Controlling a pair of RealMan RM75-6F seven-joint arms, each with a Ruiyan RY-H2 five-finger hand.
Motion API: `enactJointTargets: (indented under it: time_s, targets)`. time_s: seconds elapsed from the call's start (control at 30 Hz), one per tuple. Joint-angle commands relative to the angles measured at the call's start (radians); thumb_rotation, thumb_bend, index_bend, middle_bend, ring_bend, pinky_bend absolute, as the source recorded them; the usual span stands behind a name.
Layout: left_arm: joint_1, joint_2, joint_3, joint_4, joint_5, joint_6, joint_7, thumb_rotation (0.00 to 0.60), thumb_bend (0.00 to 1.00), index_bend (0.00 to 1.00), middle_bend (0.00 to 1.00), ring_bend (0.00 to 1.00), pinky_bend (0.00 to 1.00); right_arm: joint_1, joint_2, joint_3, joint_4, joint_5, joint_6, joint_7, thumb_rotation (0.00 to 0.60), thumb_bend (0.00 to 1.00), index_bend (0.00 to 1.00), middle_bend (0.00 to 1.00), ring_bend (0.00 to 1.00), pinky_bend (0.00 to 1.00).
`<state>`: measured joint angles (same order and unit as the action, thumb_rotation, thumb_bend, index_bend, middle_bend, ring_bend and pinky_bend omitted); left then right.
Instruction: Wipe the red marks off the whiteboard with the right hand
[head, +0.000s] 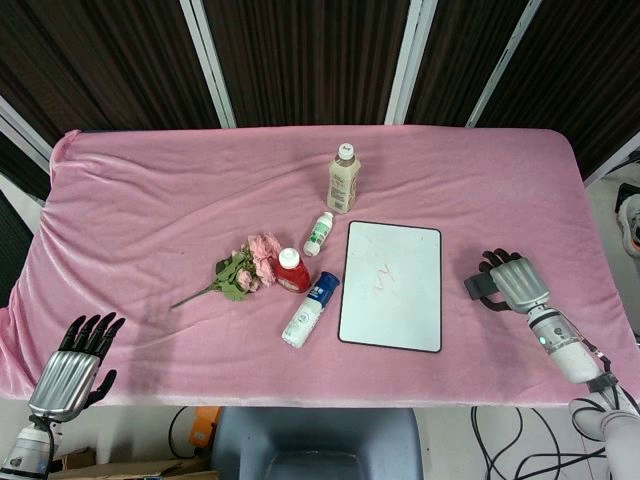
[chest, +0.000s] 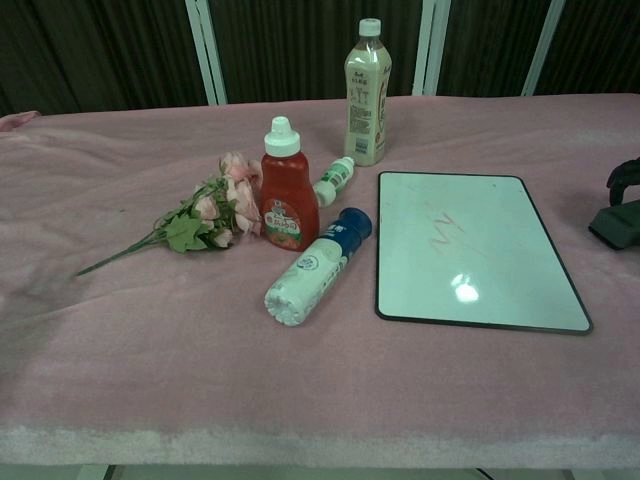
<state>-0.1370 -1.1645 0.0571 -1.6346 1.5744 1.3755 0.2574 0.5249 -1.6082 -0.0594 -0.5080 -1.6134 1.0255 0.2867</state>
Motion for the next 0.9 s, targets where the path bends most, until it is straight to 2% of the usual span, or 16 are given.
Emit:
enactJointTargets:
  time_s: [0.03,0.23,0.4,0.63,0.8,0.9]
  targets:
    - [-0.001,0.000,0.000,0.001,0.000,-0.001,-0.001,0.600,0.41,0.00,0.04,0.05,0.07,0.000,-0.001,-0.001,0.002,0.000,0.000,0.002,0.600,0.42,0.48,0.32,0.25,0.49]
    - [-0.005,0.000,-0.002,0.000,-0.006,-0.010,0.000,0.600,0.41,0.00,0.04,0.05,0.07,0.002,-0.011,-0.003,0.015,0.003,-0.010,-0.002,0.600,0.42,0.51,0.34,0.28,0.51]
    - [-0.002,0.001,-0.001,0.000,-0.001,-0.002,-0.002,0.600,0.41,0.00,0.04,0.05,0.07,0.003,-0.029,-0.002,0.036,0.002,-0.001,0.004,0.600,0.42,0.65,0.45,0.41,0.60]
    - [-0.008,0.005,0.010,0.001,0.018,-0.011,-0.019,0.600,0.41,0.00,0.04,0.05,0.07,-0.003,-0.059,0.005,0.080,0.007,0.023,-0.001,0.600,0.42,0.77,0.55,0.52,0.68]
    - [-0.009,0.006,0.012,0.005,0.029,-0.008,-0.029,0.600,0.41,0.00,0.04,0.05,0.07,-0.005,-0.082,0.012,0.108,0.008,0.062,0.000,0.600,0.42,0.92,0.68,0.65,0.80]
    - [-0.009,0.006,0.014,0.008,0.034,-0.004,-0.036,0.600,0.41,0.00,0.04,0.05,0.06,-0.005,-0.097,0.014,0.126,0.003,0.094,0.005,0.600,0.42,0.97,0.72,0.70,0.86]
